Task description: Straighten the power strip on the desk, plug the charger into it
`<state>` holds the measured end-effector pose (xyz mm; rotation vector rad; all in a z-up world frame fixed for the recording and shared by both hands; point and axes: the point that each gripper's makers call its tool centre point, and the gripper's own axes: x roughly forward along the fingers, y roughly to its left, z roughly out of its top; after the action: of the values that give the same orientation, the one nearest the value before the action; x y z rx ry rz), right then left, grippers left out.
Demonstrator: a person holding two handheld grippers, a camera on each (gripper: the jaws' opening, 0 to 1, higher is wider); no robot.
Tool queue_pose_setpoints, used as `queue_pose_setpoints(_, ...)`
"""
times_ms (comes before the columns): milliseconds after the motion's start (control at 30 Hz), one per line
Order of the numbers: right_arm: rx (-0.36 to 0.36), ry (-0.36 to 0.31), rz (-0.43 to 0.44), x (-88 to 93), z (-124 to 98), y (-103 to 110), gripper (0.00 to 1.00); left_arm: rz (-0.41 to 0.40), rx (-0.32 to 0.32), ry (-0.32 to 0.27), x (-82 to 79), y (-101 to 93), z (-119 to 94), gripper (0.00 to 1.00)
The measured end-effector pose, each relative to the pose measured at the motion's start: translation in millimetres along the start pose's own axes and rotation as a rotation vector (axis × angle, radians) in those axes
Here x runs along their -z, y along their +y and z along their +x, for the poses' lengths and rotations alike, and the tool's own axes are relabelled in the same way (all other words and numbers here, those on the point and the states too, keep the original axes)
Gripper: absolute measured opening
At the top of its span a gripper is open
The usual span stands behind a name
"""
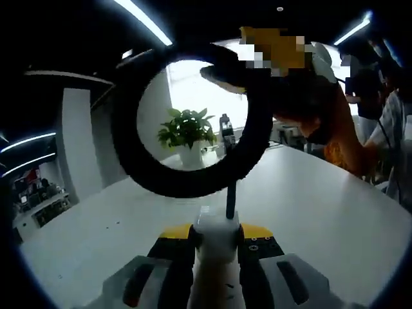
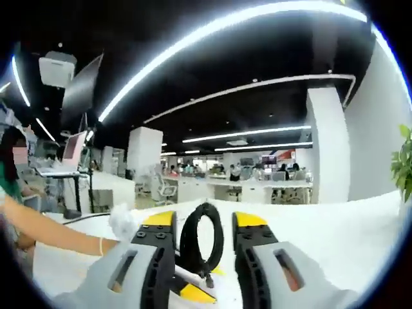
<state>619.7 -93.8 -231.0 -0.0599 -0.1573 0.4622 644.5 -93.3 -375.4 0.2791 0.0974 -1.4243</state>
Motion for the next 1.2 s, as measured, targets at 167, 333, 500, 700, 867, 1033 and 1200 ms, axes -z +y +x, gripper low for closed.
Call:
queue_pose_setpoints(167,0.016,0.000,0.062,9.1,-5,-10,0.54,-0.008,-0.004,-0.007,-2.5,4.5,4,0.24)
queue_pose_setpoints(333,0.044,-0.007,0.108,15.6,-13,-23,0.51,0.025,0.002,0.031,-2.4,2.5,3,0.24)
queue_pose_setpoints(500,0.053,-0.012,0.124,16.9,-18,-26,0.50,0.015,-0.004,0.026,-1.2,1.0,3,0.24)
queue_pose_setpoints(700,0.022,0.003,0.099,18.6,-23,-22,0.52,-0.026,-0.065,0.055,6.7,4.6,3,0.31)
queue_pose_setpoints(867,0.005,-0.011,0.090,15.6,-27,-17,0.52,-0.036,-0.079,0.057,5.9,4.3,3,0.51)
queue_pose_setpoints(1033,-0.008,-0.018,0.093,13.5,-30,-15,0.53,-0.030,-0.108,0.068,2.9,8.0,-2,0.56)
queue_pose_setpoints(1200,-0.040,-0.007,0.085,15.0,-30,-7,0.62,-0.021,-0.122,0.105,11.7,4.1,-9,0.71)
